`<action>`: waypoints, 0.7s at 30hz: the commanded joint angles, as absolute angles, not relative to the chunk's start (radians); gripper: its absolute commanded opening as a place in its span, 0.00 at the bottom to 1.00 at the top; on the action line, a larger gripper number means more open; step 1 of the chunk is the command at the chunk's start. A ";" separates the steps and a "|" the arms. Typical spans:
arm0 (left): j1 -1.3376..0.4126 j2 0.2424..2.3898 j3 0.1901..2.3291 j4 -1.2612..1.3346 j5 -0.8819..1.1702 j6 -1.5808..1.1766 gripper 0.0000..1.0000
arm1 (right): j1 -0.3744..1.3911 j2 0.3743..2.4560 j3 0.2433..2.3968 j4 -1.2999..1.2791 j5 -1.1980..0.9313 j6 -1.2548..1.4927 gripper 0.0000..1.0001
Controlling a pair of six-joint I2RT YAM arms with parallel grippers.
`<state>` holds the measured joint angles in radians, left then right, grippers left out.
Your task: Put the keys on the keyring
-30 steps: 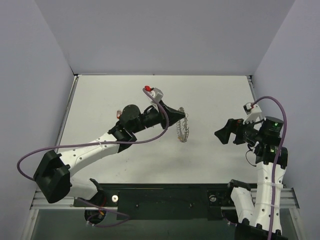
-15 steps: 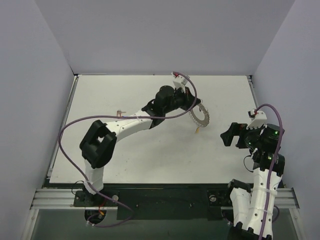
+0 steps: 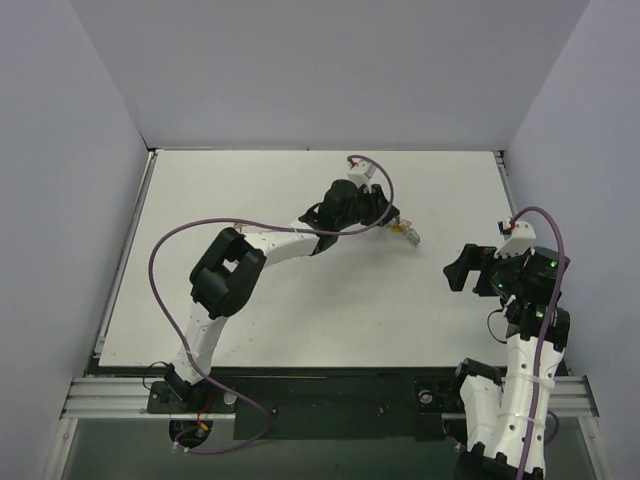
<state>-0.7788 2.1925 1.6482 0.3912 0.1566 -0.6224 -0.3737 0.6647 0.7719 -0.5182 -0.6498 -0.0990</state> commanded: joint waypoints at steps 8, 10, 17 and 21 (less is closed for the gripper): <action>-0.770 1.629 1.191 0.200 0.009 -0.342 0.74 | -0.399 0.684 0.764 -0.526 -0.779 -0.164 1.00; -0.743 1.536 1.125 0.189 0.015 -0.331 0.75 | -0.408 0.687 0.761 -0.537 -0.811 -0.182 1.00; -0.534 1.283 0.982 0.135 0.231 -0.440 0.77 | -0.451 0.690 0.749 -0.581 -0.962 -0.252 0.99; -0.422 1.149 0.910 0.091 0.271 -0.423 0.80 | -0.459 0.703 0.742 -0.604 -1.003 -0.298 0.98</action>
